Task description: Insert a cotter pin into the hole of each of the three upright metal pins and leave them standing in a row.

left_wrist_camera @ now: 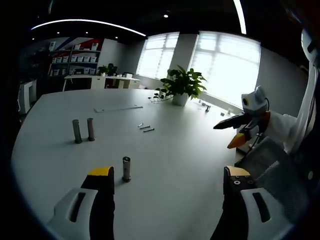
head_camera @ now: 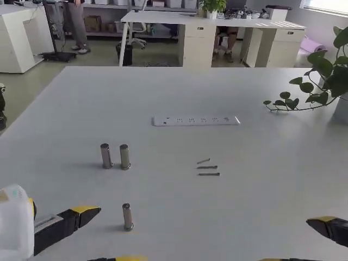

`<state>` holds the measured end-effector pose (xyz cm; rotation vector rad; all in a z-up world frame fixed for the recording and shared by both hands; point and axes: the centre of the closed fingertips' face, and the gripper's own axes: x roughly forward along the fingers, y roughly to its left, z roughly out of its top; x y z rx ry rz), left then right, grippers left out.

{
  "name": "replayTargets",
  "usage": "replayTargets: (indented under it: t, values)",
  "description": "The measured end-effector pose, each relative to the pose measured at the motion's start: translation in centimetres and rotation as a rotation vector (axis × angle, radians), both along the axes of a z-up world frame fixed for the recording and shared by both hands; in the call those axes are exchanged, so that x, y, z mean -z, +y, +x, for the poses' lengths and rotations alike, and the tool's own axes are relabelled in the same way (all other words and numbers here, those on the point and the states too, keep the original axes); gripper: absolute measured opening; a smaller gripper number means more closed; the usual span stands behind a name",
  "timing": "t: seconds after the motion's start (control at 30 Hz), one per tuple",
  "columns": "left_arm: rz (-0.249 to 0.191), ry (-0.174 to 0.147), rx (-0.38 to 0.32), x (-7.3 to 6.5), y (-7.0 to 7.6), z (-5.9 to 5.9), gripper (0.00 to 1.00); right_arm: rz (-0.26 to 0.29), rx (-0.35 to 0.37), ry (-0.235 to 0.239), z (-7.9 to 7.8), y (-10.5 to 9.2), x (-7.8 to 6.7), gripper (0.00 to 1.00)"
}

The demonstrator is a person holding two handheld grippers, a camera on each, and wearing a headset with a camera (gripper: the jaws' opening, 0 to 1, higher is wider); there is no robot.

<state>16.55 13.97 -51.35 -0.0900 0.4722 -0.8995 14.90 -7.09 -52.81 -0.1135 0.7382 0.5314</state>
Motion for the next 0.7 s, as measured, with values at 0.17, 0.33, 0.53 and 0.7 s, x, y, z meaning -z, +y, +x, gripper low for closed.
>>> replayTargets:
  t: [0.17, 0.33, 0.53, 0.7]
  values:
    - [-0.008, 0.014, 0.003, 0.1, 0.1, -0.4, 0.99, -0.004, -0.016, 0.001, 0.1, 0.4, 0.0, 0.91]
    - [0.005, 0.036, 0.012, 0.6, 0.6, -0.8, 0.99, -0.017, -0.035, -0.002, 0.6, 0.4, -0.1, 0.91]
    - [0.001, 0.062, -0.026, 1.5, 1.3, -0.6, 0.99, -0.052, -0.075, 0.005, 1.7, -0.3, 0.1, 0.78]
    - [0.037, 0.105, -0.033, 3.1, 1.5, -1.1, 0.99, -0.128, -0.136, 0.015, 2.7, -0.9, 0.1, 0.85]
